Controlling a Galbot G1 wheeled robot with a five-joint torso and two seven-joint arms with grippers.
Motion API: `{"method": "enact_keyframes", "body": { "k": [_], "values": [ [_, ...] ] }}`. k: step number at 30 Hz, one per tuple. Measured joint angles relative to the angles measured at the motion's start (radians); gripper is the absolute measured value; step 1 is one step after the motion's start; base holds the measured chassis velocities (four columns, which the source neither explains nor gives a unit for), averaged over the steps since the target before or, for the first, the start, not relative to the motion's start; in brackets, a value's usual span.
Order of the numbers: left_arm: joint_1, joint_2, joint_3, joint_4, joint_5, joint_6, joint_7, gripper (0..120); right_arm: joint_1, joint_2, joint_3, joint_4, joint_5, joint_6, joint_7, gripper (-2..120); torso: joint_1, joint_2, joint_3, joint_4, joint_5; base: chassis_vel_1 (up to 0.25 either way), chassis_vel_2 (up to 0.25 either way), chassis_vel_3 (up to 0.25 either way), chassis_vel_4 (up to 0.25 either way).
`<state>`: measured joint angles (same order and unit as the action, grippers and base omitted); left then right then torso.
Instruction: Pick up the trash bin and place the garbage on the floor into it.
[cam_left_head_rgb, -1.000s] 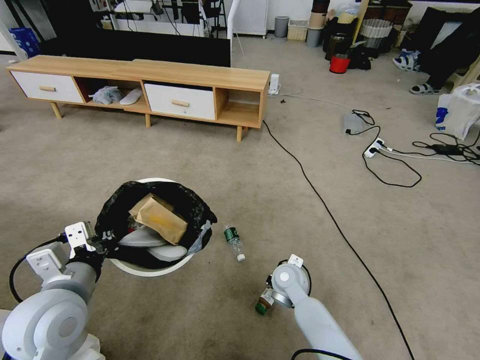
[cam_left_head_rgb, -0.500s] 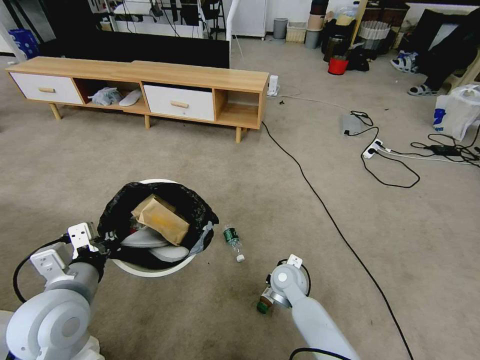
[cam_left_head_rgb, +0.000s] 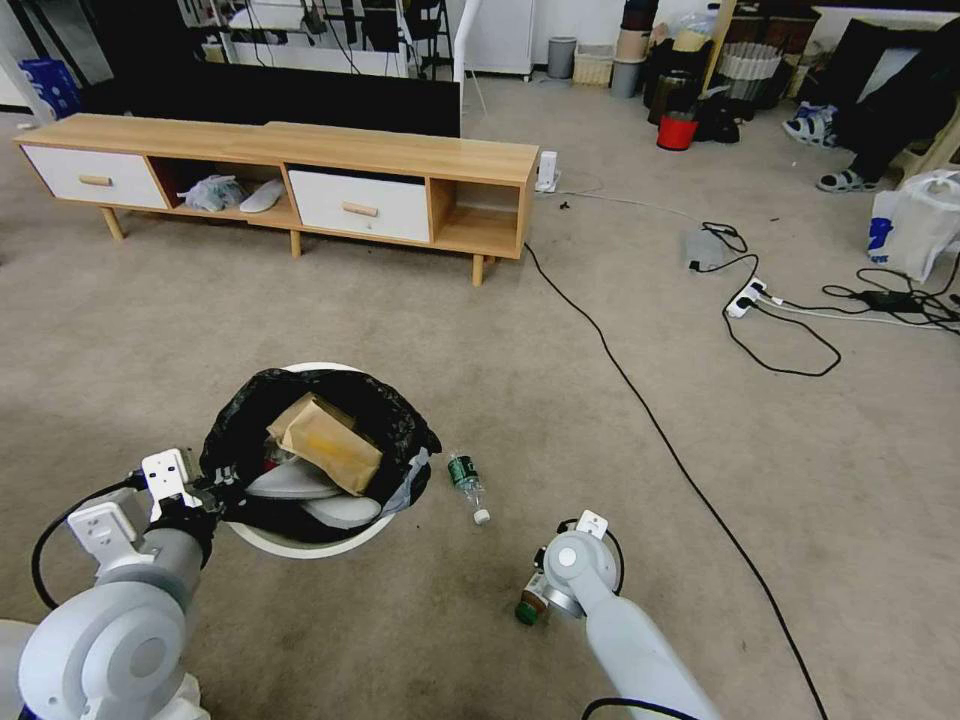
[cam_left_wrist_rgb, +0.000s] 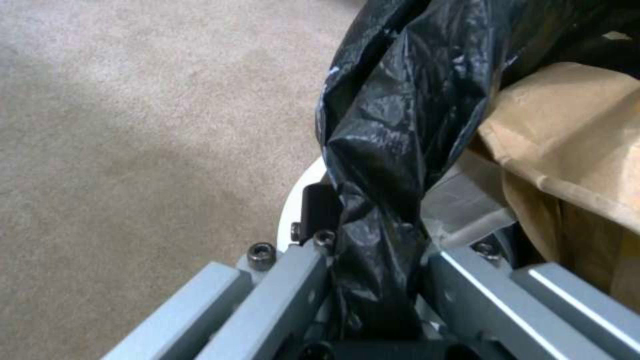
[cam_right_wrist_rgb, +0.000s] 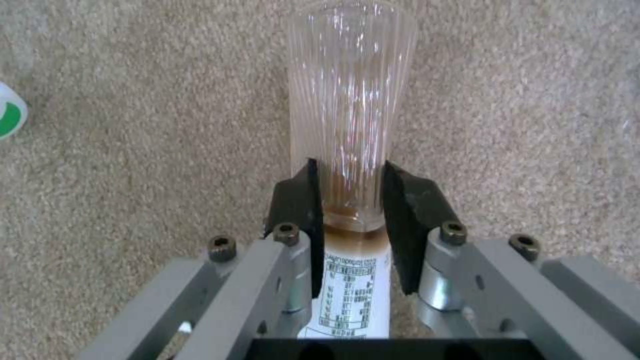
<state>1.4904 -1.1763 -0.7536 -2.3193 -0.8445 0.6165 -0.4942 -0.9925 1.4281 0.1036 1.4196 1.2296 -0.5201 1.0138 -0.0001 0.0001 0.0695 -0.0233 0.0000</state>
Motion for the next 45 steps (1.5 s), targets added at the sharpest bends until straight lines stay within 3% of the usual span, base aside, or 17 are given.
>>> {"method": "enact_keyframes", "body": {
  "k": [7,28,45],
  "values": [
    [-0.005,0.001,0.027,0.007,0.012,0.0,0.004,0,-0.009,-0.021,-0.009,0.028,0.015,0.005,0.005,19,0.0,-0.001,0.001,0.0003,0.001,0.0,0.0,0.0,0.0],
    [-0.005,0.002,0.045,0.016,0.025,-0.001,0.007,0,-0.021,-0.04,-0.02,0.061,0.035,0.007,0.021,19,0.0,-0.001,0.0,-0.0003,0.0002,0.0,0.0,0.0,0.0],
    [-0.013,0.007,0.082,0.027,0.042,-0.003,0.009,0,-0.044,-0.096,-0.038,0.17,0.069,0.023,0.03,17,0.0,0.0,0.0,-0.0002,0.0001,0.0,0.0,0.0,0.0]
  ]
}}
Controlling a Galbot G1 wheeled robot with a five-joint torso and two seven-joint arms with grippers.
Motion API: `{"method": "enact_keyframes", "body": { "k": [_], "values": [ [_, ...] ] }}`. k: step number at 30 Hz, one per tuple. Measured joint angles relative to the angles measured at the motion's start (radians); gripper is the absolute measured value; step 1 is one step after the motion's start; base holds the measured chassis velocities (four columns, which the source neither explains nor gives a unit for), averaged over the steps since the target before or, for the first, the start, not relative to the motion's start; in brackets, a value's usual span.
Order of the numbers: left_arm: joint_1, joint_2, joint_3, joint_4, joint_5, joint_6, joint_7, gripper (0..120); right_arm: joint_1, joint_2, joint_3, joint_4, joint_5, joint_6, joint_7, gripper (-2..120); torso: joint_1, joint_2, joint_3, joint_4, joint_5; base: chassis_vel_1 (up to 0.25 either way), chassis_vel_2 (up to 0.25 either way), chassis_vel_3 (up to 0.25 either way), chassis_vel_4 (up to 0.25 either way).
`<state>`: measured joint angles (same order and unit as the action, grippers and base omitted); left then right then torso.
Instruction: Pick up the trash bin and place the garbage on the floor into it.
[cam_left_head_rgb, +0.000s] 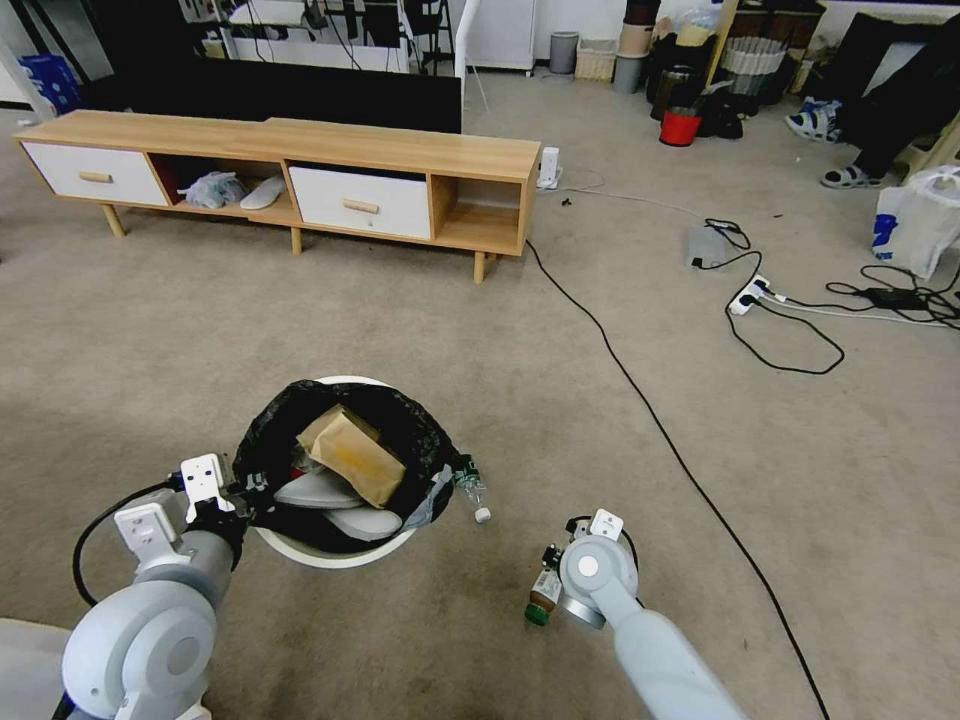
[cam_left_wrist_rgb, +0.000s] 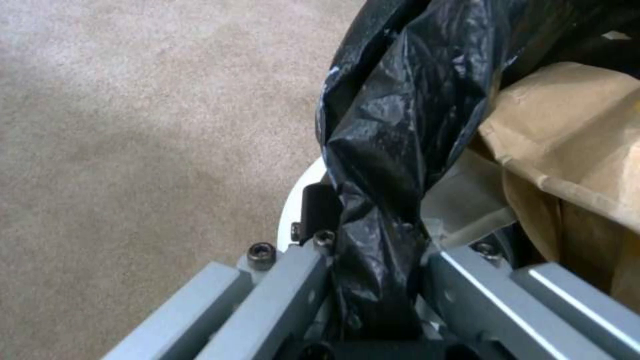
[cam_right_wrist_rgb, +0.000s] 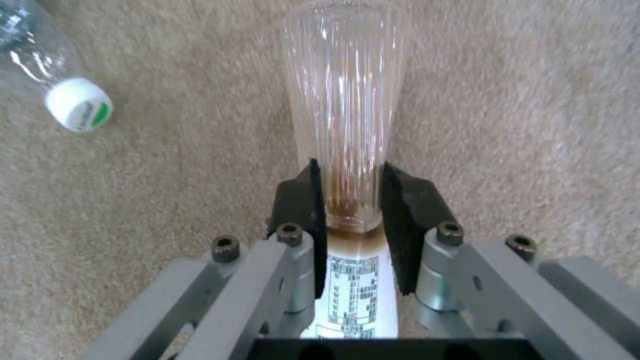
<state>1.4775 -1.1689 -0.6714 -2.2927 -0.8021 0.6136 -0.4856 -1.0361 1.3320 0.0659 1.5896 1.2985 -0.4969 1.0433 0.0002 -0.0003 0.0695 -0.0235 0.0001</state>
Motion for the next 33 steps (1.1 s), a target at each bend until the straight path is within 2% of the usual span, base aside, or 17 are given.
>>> {"method": "enact_keyframes", "body": {
  "k": [9,22,33],
  "values": [
    [-0.009,0.014,0.045,0.017,0.005,0.0,0.0,0,-0.007,-0.086,-0.018,0.104,0.041,0.011,0.012,17,0.0,0.0,0.0,0.0001,-0.0001,0.0,0.0,0.0,0.0],
    [-0.059,0.053,0.162,0.056,-0.026,0.009,-0.027,0,-0.068,-0.354,-0.007,0.311,0.069,0.013,-0.007,17,0.0,0.0,0.0,0.0,0.0003,0.0,0.0,0.0,0.0],
    [-0.08,0.073,0.197,0.061,-0.055,0.013,-0.04,0,-0.111,-0.456,0.056,0.459,0.062,0.013,-0.035,17,0.0,0.0,0.0,0.0001,0.0,0.0,0.0,0.0,0.0]
  ]
}}
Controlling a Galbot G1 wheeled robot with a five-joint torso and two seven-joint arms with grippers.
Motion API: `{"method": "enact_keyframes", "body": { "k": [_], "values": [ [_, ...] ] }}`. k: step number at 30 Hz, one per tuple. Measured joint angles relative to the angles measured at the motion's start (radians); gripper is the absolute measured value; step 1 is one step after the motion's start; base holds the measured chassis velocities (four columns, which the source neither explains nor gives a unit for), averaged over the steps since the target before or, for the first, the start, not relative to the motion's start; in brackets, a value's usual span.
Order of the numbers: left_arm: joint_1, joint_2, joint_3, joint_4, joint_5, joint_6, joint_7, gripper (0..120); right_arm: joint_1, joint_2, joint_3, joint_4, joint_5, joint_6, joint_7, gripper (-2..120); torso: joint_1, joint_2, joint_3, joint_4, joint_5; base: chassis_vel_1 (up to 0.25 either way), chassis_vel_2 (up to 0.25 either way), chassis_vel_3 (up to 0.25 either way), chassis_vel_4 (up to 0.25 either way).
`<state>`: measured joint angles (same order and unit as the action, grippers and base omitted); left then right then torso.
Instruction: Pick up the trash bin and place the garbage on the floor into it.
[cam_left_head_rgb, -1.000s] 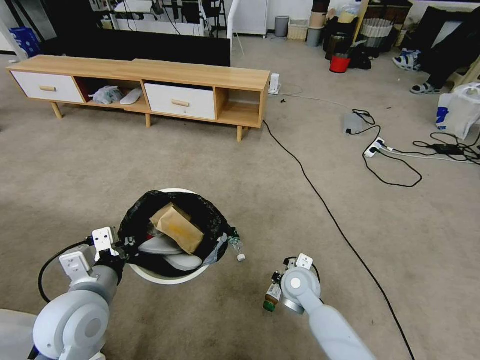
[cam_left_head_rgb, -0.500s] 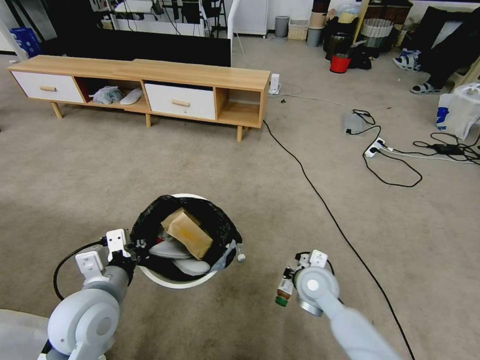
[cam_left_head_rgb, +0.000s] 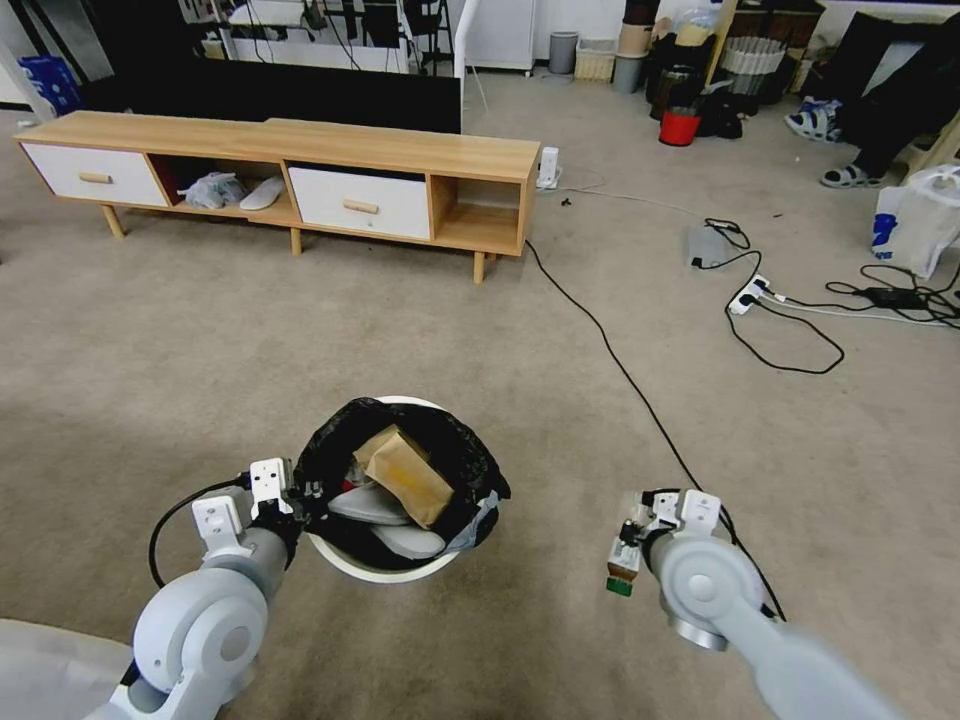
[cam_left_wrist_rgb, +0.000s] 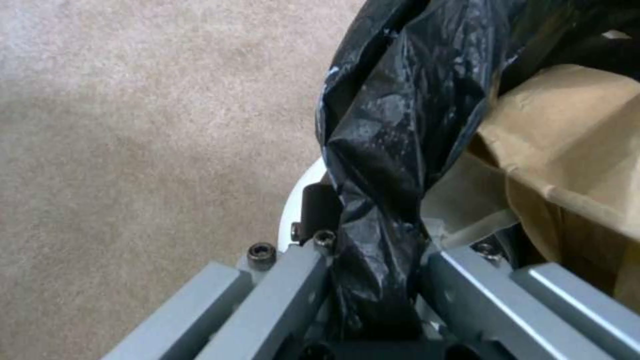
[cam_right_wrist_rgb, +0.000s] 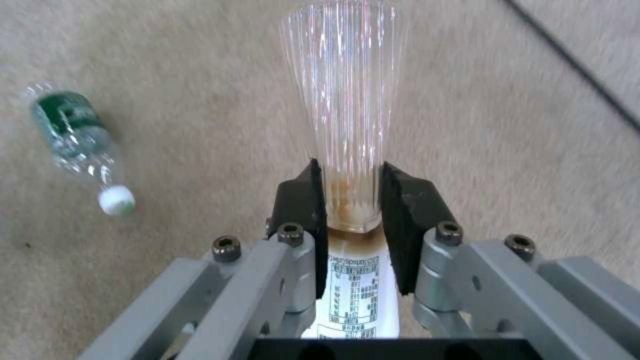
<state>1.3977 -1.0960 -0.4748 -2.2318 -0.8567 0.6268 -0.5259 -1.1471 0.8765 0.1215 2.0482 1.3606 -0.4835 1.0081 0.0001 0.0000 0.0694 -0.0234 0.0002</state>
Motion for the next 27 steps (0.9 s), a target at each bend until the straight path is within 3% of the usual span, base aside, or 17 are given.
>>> {"method": "enact_keyframes", "body": {
  "k": [14,27],
  "values": [
    [-0.01,0.029,0.041,0.006,-0.032,0.001,-0.015,0,-0.003,-0.109,0.08,0.129,-0.101,0.036,-0.087,17,0.0,0.0,0.0,-0.0001,-0.0001,0.0,0.0,0.0,0.0],
    [-0.065,0.067,0.136,0.002,-0.134,0.017,-0.087,0,0.016,-0.217,0.118,0.207,-0.326,0.115,-0.27,17,0.0,0.0,0.0,-0.0002,-0.0001,0.0,0.0,0.0,0.0]
  ]
}}
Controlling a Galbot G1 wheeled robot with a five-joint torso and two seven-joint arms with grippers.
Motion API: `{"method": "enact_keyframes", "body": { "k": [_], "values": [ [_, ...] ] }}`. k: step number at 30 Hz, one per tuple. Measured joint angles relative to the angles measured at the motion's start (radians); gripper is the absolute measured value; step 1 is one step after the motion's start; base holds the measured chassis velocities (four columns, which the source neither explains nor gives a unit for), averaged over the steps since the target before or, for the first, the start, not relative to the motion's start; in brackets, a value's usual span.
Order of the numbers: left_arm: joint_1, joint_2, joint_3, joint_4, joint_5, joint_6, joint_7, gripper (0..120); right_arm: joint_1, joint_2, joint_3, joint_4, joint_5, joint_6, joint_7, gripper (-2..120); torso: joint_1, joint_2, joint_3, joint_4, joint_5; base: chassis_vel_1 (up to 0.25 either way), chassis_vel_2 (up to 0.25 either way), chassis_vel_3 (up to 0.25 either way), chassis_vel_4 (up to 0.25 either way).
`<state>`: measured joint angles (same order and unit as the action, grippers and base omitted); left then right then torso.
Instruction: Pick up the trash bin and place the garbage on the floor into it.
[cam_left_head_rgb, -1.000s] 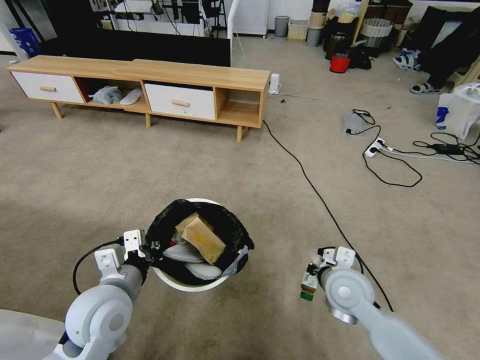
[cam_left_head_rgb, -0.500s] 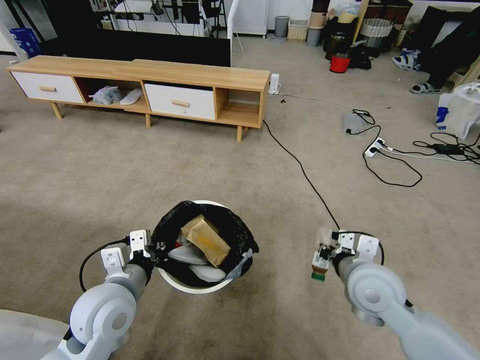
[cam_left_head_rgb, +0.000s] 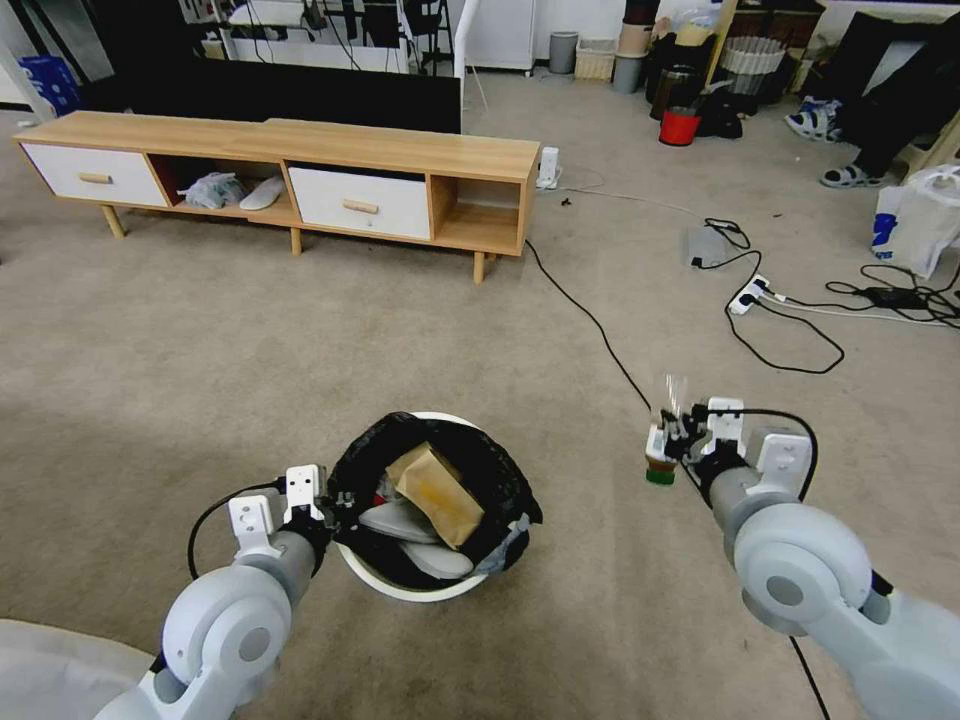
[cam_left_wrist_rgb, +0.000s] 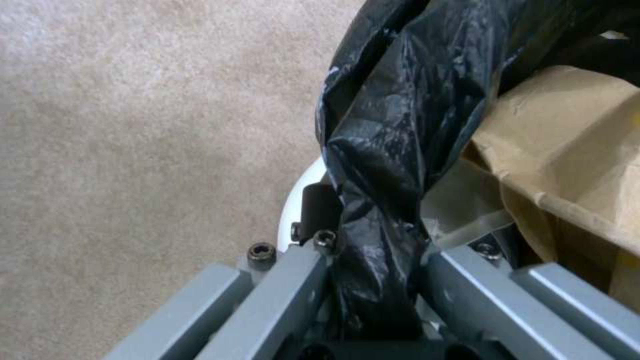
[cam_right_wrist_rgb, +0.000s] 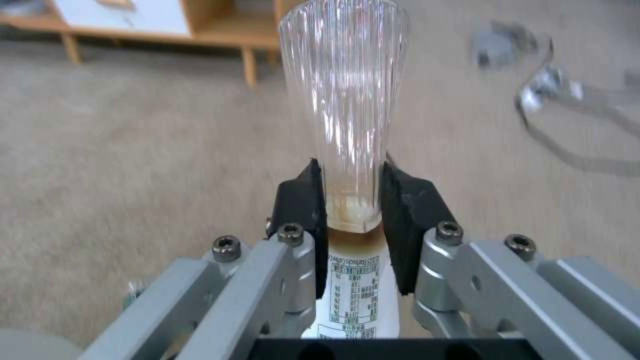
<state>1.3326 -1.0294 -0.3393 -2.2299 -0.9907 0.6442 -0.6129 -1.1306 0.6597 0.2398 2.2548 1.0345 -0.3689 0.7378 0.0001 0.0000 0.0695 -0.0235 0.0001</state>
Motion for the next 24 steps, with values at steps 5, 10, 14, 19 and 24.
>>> {"method": "enact_keyframes", "body": {
  "k": [5,10,14,19,24],
  "values": [
    [-0.019,0.013,0.022,-0.007,-0.038,0.01,-0.035,0,0.024,-0.056,0.01,0.034,-0.071,0.044,-0.107,17,0.0,0.0,0.0,0.0001,-0.0001,0.0,0.0,0.0,0.0],
    [-0.035,0.035,0.037,-0.021,-0.079,0.016,-0.055,0,0.041,-0.097,0.017,0.059,-0.109,0.071,-0.19,17,0.0,0.0,0.0,0.0,-0.0001,0.0,0.0,0.0,0.0],
    [-0.046,0.054,0.047,-0.026,-0.105,0.02,-0.065,0,0.054,-0.114,0.017,0.067,-0.137,0.08,-0.245,17,0.0,0.0,0.0,0.0001,-0.0001,0.0,0.0,0.0,0.0],
    [-0.064,0.075,0.06,-0.027,-0.131,0.024,-0.069,0,0.064,-0.142,0.012,0.07,-0.216,0.12,-0.352,17,0.0,0.0,0.0,0.0001,-0.0001,0.0,0.0,0.0,0.0],
    [-0.086,0.08,0.071,-0.023,-0.15,0.029,-0.07,0,0.064,-0.157,-0.001,0.086,-0.242,0.146,-0.426,17,0.0,0.0,0.0,0.0001,-0.0002,0.0,0.0,0.0,0.0]
  ]
}}
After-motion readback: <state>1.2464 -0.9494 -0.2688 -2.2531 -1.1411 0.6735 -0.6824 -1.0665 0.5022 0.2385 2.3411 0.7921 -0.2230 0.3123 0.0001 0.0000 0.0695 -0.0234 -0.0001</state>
